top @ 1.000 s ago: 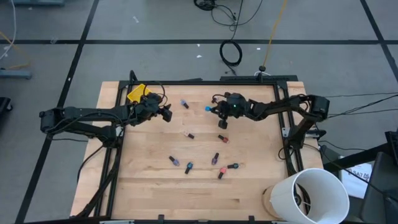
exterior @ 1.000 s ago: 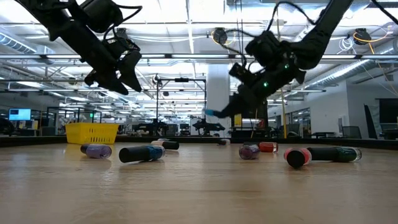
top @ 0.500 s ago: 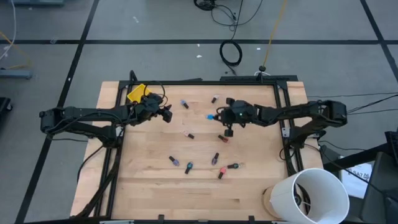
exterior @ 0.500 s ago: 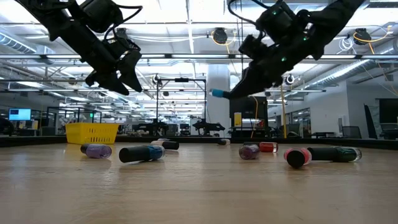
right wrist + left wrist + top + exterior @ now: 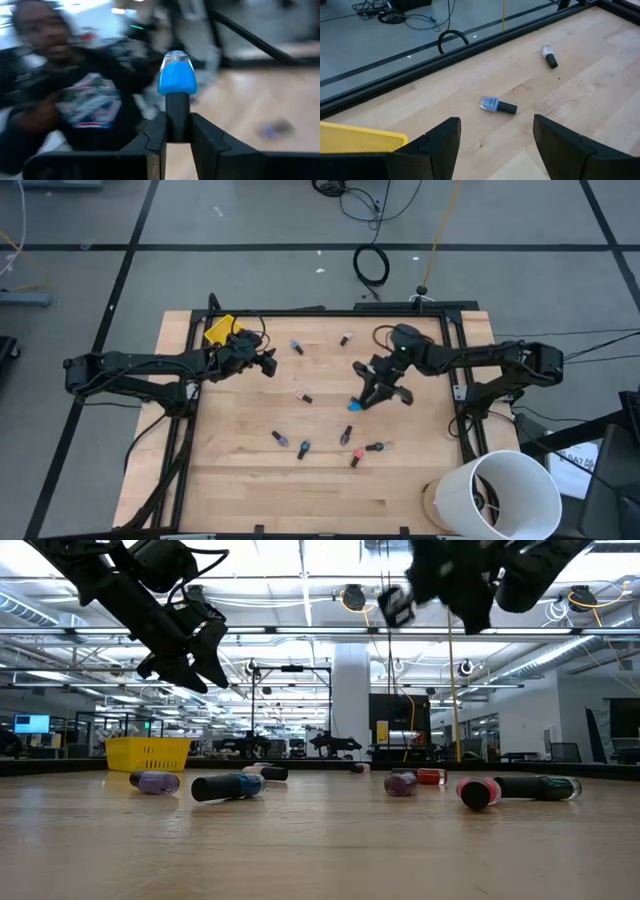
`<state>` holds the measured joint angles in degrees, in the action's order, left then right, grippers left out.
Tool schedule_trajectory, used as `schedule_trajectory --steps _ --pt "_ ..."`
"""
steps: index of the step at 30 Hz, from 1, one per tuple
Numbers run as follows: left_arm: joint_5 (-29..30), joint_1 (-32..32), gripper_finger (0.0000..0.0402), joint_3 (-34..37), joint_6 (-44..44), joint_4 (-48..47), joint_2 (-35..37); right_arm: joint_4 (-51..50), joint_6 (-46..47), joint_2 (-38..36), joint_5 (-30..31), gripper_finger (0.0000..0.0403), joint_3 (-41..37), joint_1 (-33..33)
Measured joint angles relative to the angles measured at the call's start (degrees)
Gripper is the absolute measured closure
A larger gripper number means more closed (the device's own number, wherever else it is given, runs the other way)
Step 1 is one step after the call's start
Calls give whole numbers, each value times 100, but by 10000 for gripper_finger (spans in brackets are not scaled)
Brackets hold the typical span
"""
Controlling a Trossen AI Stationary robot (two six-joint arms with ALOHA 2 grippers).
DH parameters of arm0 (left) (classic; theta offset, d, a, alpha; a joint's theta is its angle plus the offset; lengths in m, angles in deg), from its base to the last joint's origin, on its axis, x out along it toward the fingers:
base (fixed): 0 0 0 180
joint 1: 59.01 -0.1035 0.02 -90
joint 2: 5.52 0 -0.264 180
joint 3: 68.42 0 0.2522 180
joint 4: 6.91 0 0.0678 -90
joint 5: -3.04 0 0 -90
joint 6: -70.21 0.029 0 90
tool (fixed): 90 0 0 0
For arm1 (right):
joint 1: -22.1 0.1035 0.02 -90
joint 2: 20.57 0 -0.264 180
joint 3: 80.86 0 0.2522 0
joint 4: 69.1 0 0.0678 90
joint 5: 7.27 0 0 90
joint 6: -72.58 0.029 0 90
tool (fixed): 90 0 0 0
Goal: Pick & Place Nail Polish
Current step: Put the blue nail polish into the yellow bin
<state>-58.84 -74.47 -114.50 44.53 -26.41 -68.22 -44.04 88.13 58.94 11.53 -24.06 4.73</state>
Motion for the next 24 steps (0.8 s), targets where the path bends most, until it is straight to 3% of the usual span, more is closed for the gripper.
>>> schedule_trajectory --steps 6,12,20,24 --pt "-2 0 156 0 -10 -2 0 2241 778 -2 -233 354 0 332" --pt "0 0 155 0 -8 -2 0 3588 1012 0 317 354 0 580" --pt "34 0 156 0 160 -4 1 5054 1924 -7 1094 354 0 928" --pt "33 2 156 0 185 -6 0 5068 2066 -135 1119 354 7 1225"
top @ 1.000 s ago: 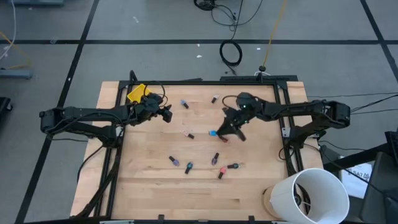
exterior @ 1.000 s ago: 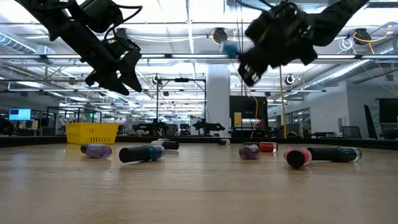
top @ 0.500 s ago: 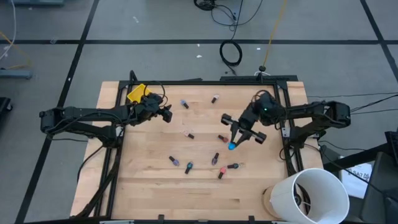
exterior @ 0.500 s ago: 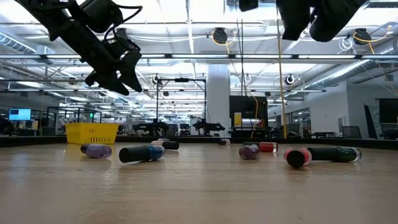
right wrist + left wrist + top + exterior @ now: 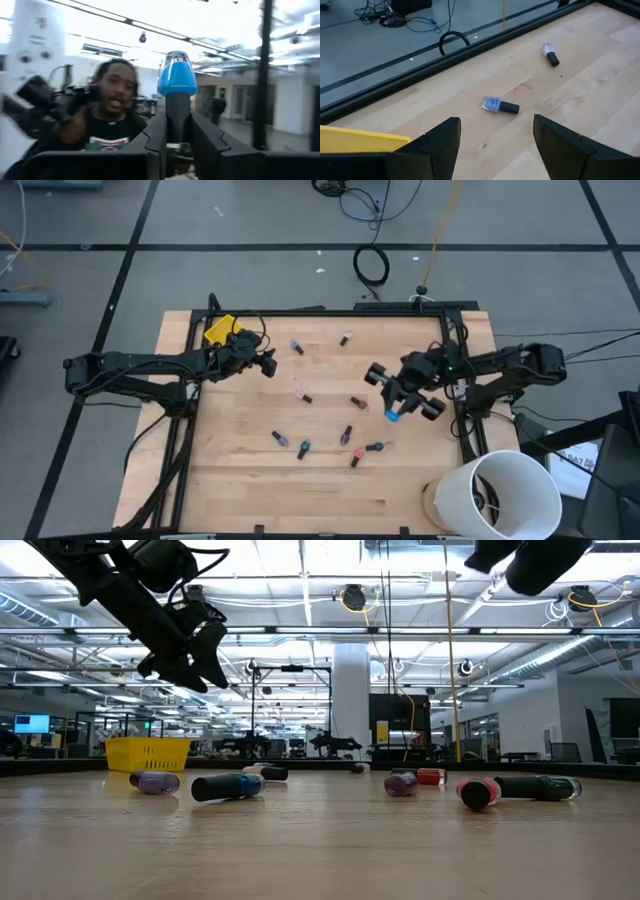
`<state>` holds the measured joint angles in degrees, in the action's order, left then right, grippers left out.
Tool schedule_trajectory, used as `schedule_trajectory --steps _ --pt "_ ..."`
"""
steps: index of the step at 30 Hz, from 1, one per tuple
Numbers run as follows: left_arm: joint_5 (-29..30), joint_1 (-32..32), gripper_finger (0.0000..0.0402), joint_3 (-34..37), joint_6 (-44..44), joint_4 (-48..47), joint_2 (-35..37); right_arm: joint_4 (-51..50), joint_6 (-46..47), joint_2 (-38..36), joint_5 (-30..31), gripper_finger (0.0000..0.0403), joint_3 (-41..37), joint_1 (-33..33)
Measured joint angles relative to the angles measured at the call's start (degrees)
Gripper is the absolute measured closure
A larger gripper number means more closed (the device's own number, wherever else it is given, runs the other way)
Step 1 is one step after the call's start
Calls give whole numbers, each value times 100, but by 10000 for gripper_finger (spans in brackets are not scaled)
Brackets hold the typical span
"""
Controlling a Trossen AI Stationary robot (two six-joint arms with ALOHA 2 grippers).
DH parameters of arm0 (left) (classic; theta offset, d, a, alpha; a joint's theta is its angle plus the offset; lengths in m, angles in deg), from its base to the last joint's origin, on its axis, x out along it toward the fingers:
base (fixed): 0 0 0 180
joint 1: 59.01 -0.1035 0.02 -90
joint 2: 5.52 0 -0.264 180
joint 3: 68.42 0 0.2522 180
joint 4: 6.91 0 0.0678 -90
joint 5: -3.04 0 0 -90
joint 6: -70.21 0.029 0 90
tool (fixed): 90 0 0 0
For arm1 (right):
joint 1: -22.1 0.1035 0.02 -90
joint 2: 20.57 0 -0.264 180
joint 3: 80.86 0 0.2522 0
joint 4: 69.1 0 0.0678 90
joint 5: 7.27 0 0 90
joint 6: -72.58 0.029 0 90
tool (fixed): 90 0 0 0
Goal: Pick & Place Nail Polish
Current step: Put the blue nail polish into the yellow bin
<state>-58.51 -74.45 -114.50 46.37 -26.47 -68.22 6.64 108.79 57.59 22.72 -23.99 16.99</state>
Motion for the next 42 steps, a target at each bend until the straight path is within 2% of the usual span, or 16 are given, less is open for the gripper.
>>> schedule_trajectory --steps 7,34,39,42 --pt "-3 0 156 0 85 -15 2 -93 -459 -86 -114 354 11 261" --pt "-44 0 155 0 -44 -43 2 -241 -636 -86 -184 354 11 259" --pt "-46 0 156 0 -44 -42 2 -1311 -1303 -86 -301 354 7 138" --pt "-48 0 156 0 -68 -40 2 -2460 -1961 -86 -13 354 7 -35"
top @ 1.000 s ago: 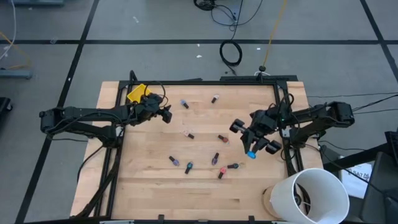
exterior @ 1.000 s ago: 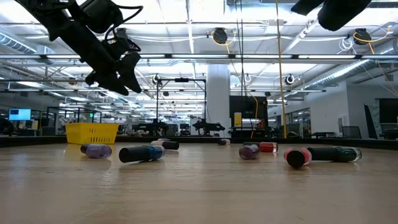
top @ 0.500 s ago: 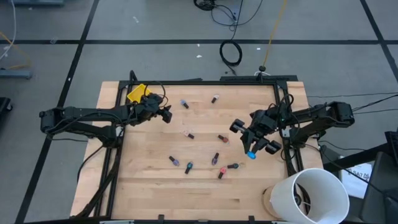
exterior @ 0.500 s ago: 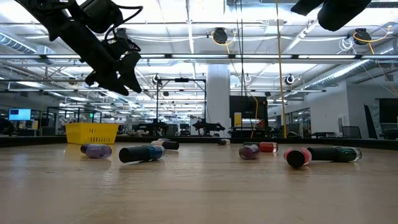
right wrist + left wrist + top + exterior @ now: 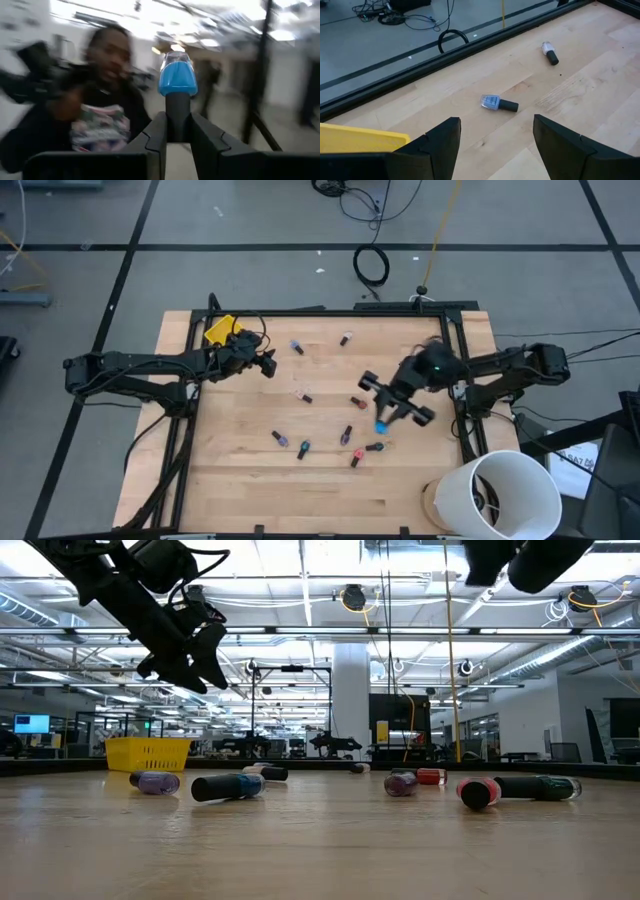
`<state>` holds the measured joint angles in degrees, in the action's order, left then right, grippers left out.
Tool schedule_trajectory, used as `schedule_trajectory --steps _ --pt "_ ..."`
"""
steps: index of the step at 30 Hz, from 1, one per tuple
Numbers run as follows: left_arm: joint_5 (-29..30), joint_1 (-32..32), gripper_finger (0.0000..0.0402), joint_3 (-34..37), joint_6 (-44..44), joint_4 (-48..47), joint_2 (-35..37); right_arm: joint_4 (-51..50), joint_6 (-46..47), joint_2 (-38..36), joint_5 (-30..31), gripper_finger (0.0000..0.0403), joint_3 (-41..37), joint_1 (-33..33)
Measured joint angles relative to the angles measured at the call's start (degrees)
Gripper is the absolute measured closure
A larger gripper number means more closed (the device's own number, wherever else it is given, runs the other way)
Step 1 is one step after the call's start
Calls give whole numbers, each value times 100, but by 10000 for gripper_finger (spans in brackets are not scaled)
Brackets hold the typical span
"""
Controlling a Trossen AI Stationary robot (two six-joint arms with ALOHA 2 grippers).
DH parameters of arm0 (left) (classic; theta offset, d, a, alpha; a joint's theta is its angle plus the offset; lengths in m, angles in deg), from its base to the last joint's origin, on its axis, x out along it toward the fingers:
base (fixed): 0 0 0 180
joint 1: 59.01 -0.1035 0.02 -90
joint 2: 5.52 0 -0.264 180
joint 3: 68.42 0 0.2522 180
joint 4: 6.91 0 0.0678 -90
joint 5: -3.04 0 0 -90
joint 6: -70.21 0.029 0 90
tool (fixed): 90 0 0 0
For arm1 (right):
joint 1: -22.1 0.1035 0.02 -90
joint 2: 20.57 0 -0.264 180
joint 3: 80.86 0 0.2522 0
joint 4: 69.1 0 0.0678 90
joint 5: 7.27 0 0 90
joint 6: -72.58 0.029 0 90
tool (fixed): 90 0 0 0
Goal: Pick & Place Nail Polish
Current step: Put the blue nail polish into the yellow bin
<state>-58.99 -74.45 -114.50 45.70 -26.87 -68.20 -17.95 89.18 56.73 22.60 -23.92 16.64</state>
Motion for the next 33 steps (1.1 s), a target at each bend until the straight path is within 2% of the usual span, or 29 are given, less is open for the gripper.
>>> schedule_trajectory --steps 5,9,12,18,23,26,29,33 --pt "0 0 155 0 -42 2 0 -2156 -1387 17 1136 354 0 -277" --pt "-31 5 155 0 -125 68 0 -3267 -2008 208 2169 354 -4 -427" --pt "-339 23 156 0 -131 301 0 -3801 -2472 367 3164 354 -6 -476" --pt "-883 193 156 0 -82 1207 -161 -3998 -3878 761 5430 354 -209 -471" --pt "-1349 290 156 2 -325 2176 -782 -3944 -5326 985 7255 354 -238 -358" --pt "-1578 322 156 2 -380 2890 -1234 -3796 -5982 1016 7989 354 -238 -246" --pt "-1941 323 156 2 -470 3678 -1663 -3598 -6244 1033 8580 354 -238 -110" --pt "-2416 321 156 2 -664 4827 -2191 -3499 -6385 1031 8713 354 -238 44"
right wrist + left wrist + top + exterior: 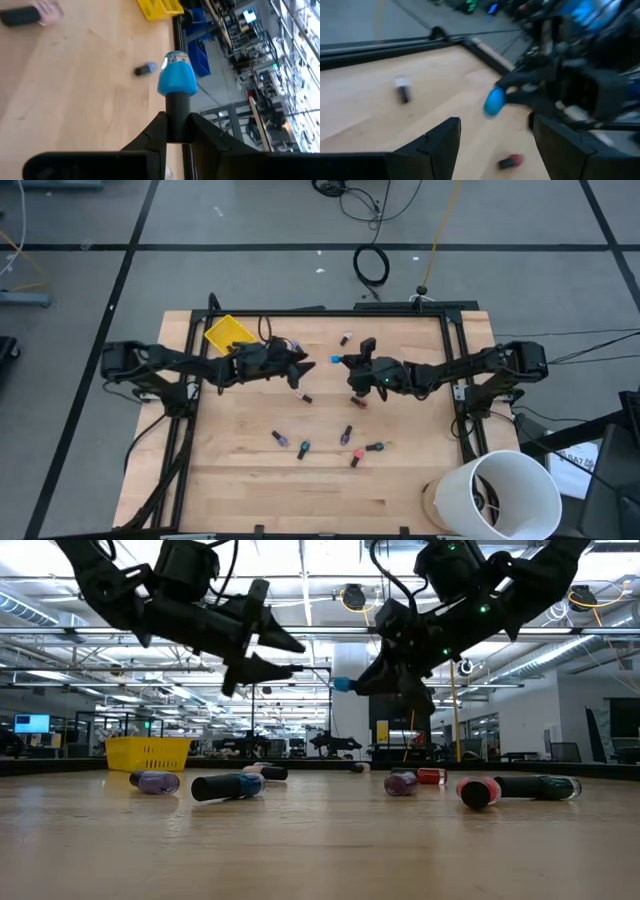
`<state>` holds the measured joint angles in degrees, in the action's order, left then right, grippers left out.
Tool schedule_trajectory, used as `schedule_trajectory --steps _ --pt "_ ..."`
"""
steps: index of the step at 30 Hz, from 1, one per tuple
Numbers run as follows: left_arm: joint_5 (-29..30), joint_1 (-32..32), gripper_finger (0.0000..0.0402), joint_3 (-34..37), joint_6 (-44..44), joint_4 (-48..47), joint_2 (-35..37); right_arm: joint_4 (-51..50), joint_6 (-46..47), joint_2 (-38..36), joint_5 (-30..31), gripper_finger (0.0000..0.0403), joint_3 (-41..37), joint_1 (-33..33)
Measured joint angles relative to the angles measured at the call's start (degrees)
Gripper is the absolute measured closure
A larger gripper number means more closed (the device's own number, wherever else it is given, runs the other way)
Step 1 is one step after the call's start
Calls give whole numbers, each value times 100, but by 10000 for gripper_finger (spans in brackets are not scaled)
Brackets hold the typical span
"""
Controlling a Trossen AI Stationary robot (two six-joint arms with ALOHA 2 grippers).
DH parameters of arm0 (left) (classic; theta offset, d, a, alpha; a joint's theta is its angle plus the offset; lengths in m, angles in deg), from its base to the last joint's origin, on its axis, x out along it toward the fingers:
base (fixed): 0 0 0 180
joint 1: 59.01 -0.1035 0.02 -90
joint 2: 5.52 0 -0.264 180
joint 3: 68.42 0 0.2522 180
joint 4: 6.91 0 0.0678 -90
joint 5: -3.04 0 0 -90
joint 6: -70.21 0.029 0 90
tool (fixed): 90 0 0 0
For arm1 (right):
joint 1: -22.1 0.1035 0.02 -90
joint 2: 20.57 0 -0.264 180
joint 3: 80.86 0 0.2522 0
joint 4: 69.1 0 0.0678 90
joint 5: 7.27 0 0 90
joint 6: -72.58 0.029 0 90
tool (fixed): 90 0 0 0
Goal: Pick & Place Nail Polish
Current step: Put the blue nail polish into the yellow bin
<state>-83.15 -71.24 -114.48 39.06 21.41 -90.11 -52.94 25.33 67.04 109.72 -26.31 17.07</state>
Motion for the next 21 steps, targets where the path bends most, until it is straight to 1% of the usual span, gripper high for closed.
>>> schedule_trajectory --steps 3,7,13,21 --pt "-284 0 156 0 -98 554 -288 197 -7 0 -8 354 0 96" --pt "-382 0 156 -2 -126 898 -512 384 -41 -1 -7 354 0 155" --pt "-382 25 156 -228 -211 885 -794 521 -38 -1 -20 354 0 176" --pt "-402 155 156 -921 266 572 -1235 499 2 -1 -20 354 0 176"
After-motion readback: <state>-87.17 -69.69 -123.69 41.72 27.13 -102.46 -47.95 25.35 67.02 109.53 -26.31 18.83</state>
